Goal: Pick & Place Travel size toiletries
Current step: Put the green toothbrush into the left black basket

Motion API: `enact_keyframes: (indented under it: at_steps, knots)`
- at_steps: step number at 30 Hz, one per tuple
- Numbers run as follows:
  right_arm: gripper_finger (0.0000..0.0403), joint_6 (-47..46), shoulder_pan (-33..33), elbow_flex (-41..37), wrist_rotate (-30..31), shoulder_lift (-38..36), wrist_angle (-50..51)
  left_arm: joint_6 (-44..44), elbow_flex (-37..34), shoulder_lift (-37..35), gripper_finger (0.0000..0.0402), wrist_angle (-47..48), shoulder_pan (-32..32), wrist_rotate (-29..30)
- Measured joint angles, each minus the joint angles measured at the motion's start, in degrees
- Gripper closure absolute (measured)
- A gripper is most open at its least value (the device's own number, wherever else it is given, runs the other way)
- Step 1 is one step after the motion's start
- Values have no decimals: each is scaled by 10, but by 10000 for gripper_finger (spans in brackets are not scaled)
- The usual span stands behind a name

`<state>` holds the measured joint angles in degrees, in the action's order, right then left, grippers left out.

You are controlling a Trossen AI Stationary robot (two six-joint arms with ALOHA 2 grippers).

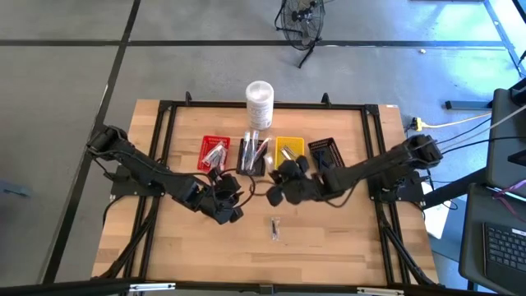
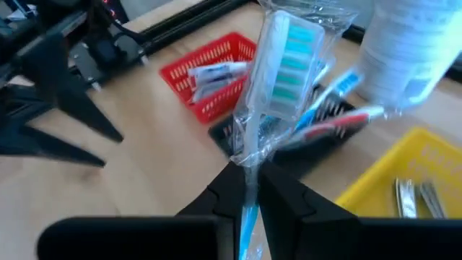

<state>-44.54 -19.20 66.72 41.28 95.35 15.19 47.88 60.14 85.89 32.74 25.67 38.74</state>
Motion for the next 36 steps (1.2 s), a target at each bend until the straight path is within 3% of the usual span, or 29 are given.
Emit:
enact_keyframes:
  at_steps: [5,9,13,19,23,29,36]
  knots:
    - [363,65,17,0,-26,0,-58,-3,0,0,311,-9,-6,20]
    - [363,106,15,0,-53,0,-110,-118,0,9,309,-77,-20,21]
    - [368,110,15,0,-57,0,-113,-236,0,27,297,-186,-50,-66]
    - [365,118,15,0,-61,0,-113,-301,0,50,264,-232,-90,-144]
    - [363,128,14,0,-62,0,-111,-294,0,61,252,-263,-105,-149]
    - [363,146,-3,0,-31,-16,-68,-208,0,33,255,-167,-126,-87]
    - [368,138,-18,-14,23,-65,-16,-291,-18,-30,258,-231,-128,-112]
